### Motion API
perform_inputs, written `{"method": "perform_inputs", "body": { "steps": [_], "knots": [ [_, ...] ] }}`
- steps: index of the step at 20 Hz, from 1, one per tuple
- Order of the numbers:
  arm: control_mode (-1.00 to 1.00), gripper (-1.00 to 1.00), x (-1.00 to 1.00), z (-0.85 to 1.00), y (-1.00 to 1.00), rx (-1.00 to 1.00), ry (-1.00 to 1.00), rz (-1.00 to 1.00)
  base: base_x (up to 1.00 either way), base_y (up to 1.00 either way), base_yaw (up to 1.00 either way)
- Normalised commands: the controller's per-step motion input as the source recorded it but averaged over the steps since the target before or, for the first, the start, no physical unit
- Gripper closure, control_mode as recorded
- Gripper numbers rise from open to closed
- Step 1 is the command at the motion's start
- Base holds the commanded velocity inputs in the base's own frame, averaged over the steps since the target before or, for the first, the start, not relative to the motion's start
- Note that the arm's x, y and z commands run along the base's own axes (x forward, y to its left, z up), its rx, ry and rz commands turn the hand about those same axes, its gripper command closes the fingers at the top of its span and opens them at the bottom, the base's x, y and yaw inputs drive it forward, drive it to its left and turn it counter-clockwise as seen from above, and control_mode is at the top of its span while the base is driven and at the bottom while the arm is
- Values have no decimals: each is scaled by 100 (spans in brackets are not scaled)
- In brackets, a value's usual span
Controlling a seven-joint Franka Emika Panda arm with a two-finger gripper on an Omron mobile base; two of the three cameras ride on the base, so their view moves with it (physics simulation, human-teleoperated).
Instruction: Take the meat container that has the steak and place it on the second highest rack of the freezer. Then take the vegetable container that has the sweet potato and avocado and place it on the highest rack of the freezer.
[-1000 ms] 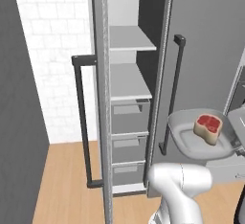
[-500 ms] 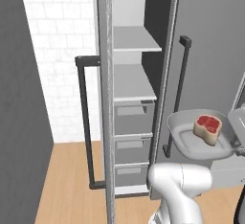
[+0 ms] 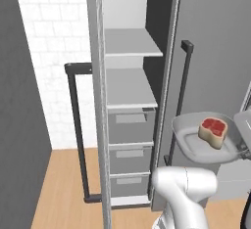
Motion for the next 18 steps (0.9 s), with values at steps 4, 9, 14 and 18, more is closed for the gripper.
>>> {"method": "perform_inputs", "body": {
  "steps": [4, 9, 14, 18],
  "knots": [
    [100, 100, 0, 0, 0, 0, 0, 0, 45, -5, 3],
    [100, 100, 0, 0, 0, 0, 0, 0, 58, -3, 10],
    [100, 100, 0, 0, 0, 0, 0, 0, 23, -3, 18],
    [100, 100, 0, 0, 0, 0, 0, 0, 4, 0, 24]
  ]
}}
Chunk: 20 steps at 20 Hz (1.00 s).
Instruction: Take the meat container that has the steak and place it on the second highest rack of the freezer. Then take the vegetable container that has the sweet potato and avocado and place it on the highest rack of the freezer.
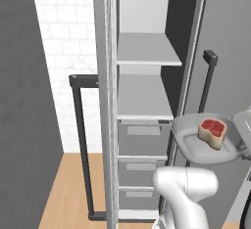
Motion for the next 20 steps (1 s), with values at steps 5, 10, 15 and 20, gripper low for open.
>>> {"method": "perform_inputs", "body": {
  "steps": [5, 10, 15, 20],
  "knots": [
    [100, 100, 0, 0, 0, 0, 0, 0, 11, 0, 6],
    [-100, 100, 0, 0, 0, 0, 0, 0, 0, 0, 0],
    [-100, 100, 39, 40, 5, 0, -10, 0, 0, 0, 0],
    [-100, 100, 68, 34, 44, -3, -14, -3, 0, 0, 0]
  ]
}}
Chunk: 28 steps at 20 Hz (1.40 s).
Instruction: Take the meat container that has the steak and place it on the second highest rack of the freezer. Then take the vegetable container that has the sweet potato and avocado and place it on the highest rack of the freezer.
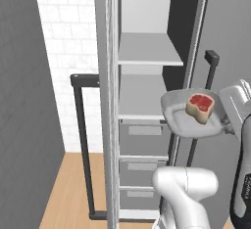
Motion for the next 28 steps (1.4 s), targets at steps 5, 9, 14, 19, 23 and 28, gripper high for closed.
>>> {"method": "perform_inputs", "body": {
  "steps": [5, 9, 14, 19, 23, 28],
  "knots": [
    [-100, 100, 67, -8, 65, -9, -17, -24, 0, 0, 0],
    [-100, 100, 32, -14, -3, -2, -15, -17, 0, 0, 0],
    [-100, 100, 44, -15, -2, 0, -5, -2, 0, 0, 0],
    [-100, 100, 37, -9, 0, -1, 3, 7, 0, 0, 0],
    [-100, 100, 24, -74, 0, -13, 2, 8, 0, 0, 0],
    [-100, 100, 57, -30, 0, -13, 0, 0, 0, 0, 0]
  ]
}}
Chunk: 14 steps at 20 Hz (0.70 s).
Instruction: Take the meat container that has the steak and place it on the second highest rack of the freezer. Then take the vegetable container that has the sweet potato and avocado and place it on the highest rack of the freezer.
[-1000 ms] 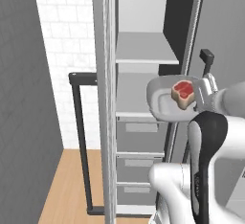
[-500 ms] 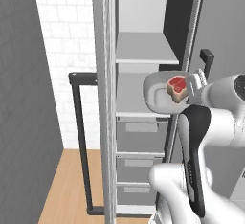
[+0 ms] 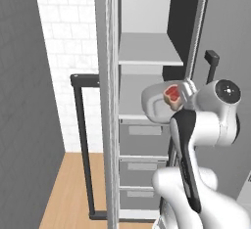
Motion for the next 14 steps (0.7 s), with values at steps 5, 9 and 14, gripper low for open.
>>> {"method": "perform_inputs", "body": {
  "steps": [5, 9, 14],
  "knots": [
    [-100, 100, 72, -7, -1, -4, 0, 0, 0, 0, 0],
    [-100, 100, 43, -30, 0, 6, 0, 0, 0, 0, 0],
    [-100, 100, 29, -33, -13, 16, 0, 0, 0, 0, 0]
  ]
}}
